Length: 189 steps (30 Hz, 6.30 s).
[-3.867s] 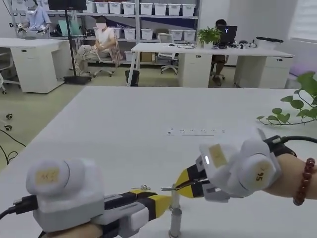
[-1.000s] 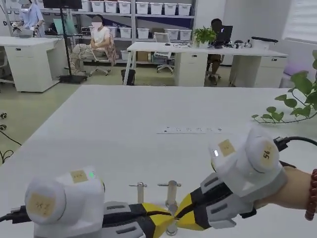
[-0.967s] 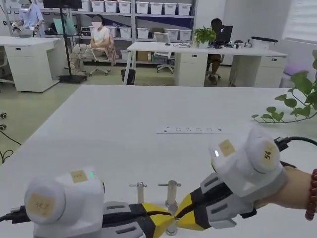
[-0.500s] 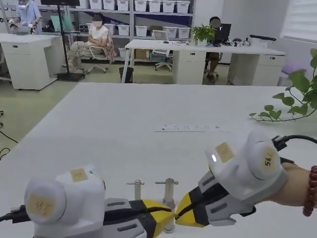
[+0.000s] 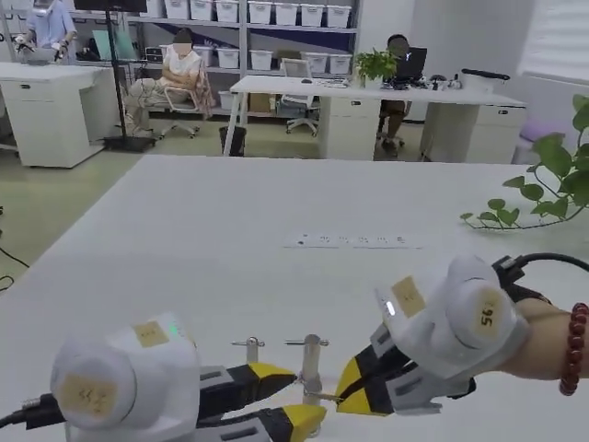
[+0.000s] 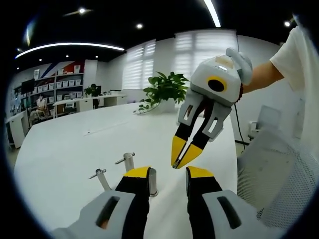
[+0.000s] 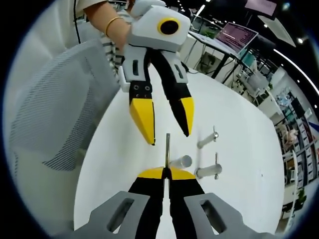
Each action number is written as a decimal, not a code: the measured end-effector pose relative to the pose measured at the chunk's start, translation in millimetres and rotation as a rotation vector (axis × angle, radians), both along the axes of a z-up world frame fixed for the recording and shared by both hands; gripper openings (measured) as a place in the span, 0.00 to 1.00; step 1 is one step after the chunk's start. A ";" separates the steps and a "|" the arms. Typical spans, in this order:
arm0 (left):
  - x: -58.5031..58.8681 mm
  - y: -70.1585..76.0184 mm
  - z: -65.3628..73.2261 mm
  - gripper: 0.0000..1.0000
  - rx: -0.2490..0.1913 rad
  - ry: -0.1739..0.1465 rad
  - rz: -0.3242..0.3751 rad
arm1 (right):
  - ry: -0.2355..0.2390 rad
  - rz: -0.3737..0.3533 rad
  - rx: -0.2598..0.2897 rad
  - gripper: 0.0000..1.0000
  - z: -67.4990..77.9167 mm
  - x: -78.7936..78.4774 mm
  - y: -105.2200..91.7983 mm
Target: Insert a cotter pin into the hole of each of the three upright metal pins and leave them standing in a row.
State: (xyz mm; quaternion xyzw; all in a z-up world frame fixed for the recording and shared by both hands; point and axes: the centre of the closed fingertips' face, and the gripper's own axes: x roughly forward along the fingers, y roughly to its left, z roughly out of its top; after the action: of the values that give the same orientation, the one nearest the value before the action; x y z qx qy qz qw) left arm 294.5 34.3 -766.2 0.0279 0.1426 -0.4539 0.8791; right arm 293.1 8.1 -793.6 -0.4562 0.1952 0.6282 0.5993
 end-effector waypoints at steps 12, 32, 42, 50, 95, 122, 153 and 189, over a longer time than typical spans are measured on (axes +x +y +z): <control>15.8 6.4 -21.6 0.29 0.064 0.011 0.077 | -0.054 -0.027 -0.088 0.02 -10.9 22.1 -15.1; 36.5 -1.4 -55.5 0.25 0.110 0.086 0.142 | -0.078 -0.031 -0.178 0.02 -38.0 48.8 -27.9; 39.8 -5.3 -65.2 0.18 0.109 0.114 0.142 | -0.080 -0.009 -0.194 0.02 -42.3 51.7 -22.6; 38.6 -8.8 -69.9 0.13 0.115 0.115 0.132 | -0.089 0.008 -0.205 0.02 -42.9 50.8 -20.8; 38.6 -8.4 -74.0 0.11 0.114 0.098 0.098 | -0.069 0.051 -0.154 0.03 -29.4 47.6 -12.6; 36.9 -8.8 -79.0 0.11 0.089 0.118 0.112 | 0.044 -0.067 -0.075 0.05 -28.1 35.2 9.4; 37.4 -6.6 -80.9 0.11 0.088 0.153 0.127 | 0.115 -0.164 -0.025 0.06 -21.7 32.6 9.5; 22.8 11.3 -54.8 0.47 0.007 0.133 0.130 | 0.301 -0.299 0.114 0.13 -30.9 36.5 29.0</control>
State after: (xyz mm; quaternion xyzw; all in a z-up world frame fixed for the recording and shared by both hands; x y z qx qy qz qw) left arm 317.2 45.6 -821.0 -0.0087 0.2038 -0.3963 0.8952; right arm 329.6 37.2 -824.4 -0.2884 0.3121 0.6036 0.6746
